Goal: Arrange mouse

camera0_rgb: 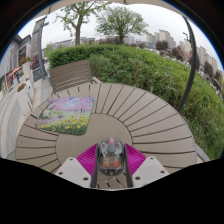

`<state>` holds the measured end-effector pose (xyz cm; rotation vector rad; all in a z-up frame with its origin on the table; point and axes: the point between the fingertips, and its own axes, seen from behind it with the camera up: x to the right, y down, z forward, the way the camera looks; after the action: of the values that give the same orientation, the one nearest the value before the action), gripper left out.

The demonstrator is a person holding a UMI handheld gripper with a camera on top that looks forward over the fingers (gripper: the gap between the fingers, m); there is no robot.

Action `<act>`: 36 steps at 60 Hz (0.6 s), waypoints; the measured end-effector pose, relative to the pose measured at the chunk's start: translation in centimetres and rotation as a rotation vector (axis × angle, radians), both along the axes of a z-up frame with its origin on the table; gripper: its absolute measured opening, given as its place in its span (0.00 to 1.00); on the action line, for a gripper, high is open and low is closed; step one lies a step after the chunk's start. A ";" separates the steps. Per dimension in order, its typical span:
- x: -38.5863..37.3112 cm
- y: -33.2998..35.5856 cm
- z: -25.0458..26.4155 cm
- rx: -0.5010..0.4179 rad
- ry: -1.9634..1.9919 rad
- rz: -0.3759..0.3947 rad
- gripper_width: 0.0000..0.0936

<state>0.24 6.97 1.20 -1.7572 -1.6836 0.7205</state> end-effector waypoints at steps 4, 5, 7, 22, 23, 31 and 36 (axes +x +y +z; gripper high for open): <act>-2.3 -1.9 3.3 -0.025 0.037 0.009 0.43; -2.9 -2.5 4.1 -0.032 0.048 0.013 0.43; -4.2 -3.9 5.7 -0.056 0.069 0.020 0.43; -15.5 -15.5 7.1 -0.095 0.134 0.030 0.43; -16.2 -16.2 6.4 -0.089 0.129 0.031 0.43; -17.7 -19.5 -1.6 -0.053 -0.010 0.015 0.46; -17.8 -20.7 -3.2 -0.036 -0.030 0.022 0.52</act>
<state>-17.60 -13.69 -1.97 -1.7850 -1.7221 0.7416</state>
